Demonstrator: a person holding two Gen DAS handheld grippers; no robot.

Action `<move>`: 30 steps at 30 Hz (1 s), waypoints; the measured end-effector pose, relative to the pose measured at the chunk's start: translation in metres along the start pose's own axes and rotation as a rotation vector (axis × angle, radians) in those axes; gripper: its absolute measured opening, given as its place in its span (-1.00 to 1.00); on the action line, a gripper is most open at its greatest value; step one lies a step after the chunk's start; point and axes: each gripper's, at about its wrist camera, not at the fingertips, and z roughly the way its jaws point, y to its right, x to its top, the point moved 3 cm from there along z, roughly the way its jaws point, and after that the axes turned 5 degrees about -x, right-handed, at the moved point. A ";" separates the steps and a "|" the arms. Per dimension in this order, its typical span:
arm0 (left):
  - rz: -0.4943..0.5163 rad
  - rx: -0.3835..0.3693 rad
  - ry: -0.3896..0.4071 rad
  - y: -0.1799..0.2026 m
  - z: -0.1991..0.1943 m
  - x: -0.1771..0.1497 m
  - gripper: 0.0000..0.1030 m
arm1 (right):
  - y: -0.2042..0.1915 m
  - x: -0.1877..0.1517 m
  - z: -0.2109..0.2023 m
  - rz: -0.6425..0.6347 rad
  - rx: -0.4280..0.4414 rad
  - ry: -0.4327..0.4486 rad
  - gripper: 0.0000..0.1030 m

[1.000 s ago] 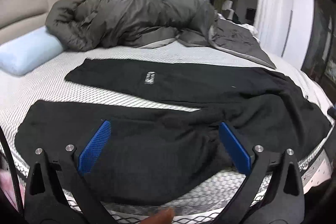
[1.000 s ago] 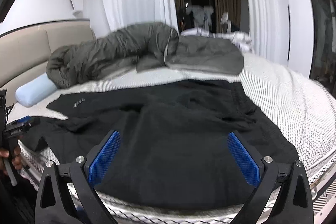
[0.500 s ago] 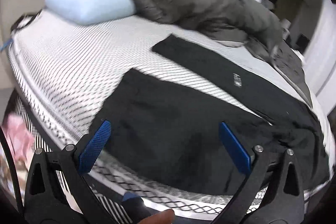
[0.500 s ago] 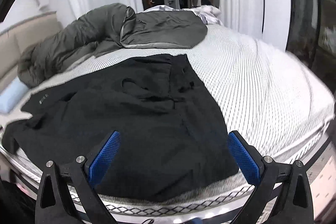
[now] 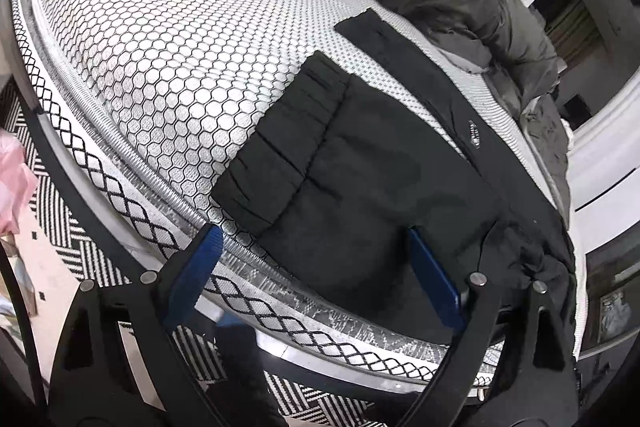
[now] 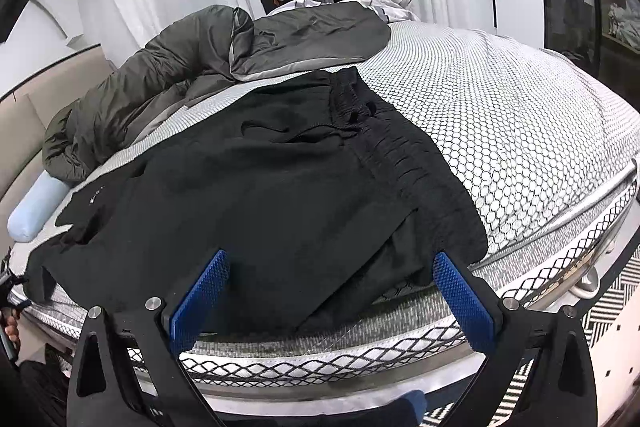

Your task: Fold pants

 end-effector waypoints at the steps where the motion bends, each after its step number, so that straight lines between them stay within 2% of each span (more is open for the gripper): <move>1: 0.005 -0.004 0.008 0.001 0.001 0.002 0.74 | 0.000 -0.001 -0.001 0.009 0.007 0.000 1.00; 2: 0.018 -0.015 0.027 0.003 0.004 0.006 0.69 | 0.000 -0.003 -0.004 0.010 0.007 0.000 1.00; 3: 0.029 -0.008 0.041 0.004 0.006 0.008 0.48 | 0.000 -0.003 -0.004 0.010 0.004 -0.003 1.00; 4: 0.033 0.039 0.058 0.002 0.011 0.012 0.11 | -0.001 -0.003 -0.004 0.008 -0.003 -0.008 1.00; 6: 0.017 0.062 0.100 0.003 0.011 0.018 -0.18 | -0.001 -0.003 -0.003 0.009 -0.015 -0.023 1.00; 8: 0.027 0.051 0.169 0.008 0.004 0.025 -0.40 | -0.003 -0.002 -0.006 0.013 -0.023 -0.025 1.00; 9: 0.054 0.025 0.206 0.014 0.001 0.028 -0.57 | -0.002 -0.001 -0.006 0.018 -0.024 -0.024 1.00; 14: 0.101 0.006 0.231 0.024 0.008 0.048 -0.62 | 0.005 -0.001 -0.009 0.054 -0.042 -0.035 1.00; 16: 0.094 0.031 0.200 0.018 0.017 0.058 -0.62 | 0.006 -0.001 -0.012 0.052 -0.062 -0.035 1.00; 18: 0.043 -0.002 0.166 0.010 0.025 0.062 -0.61 | 0.010 -0.003 -0.016 0.067 -0.071 -0.039 1.00; 22: 0.091 -0.007 0.189 0.012 0.022 0.065 -0.61 | 0.023 -0.004 -0.025 0.138 -0.039 -0.052 1.00; 25: 0.080 -0.024 0.186 0.006 0.014 0.062 -0.62 | 0.029 -0.001 -0.022 0.186 0.006 -0.073 1.00; 29: 0.076 -0.022 0.182 0.002 0.011 0.059 -0.62 | 0.041 0.002 0.001 0.280 0.044 -0.120 0.99; 30: 0.074 -0.017 0.179 0.000 0.011 0.057 -0.62 | 0.048 0.002 0.011 0.321 0.048 -0.136 0.90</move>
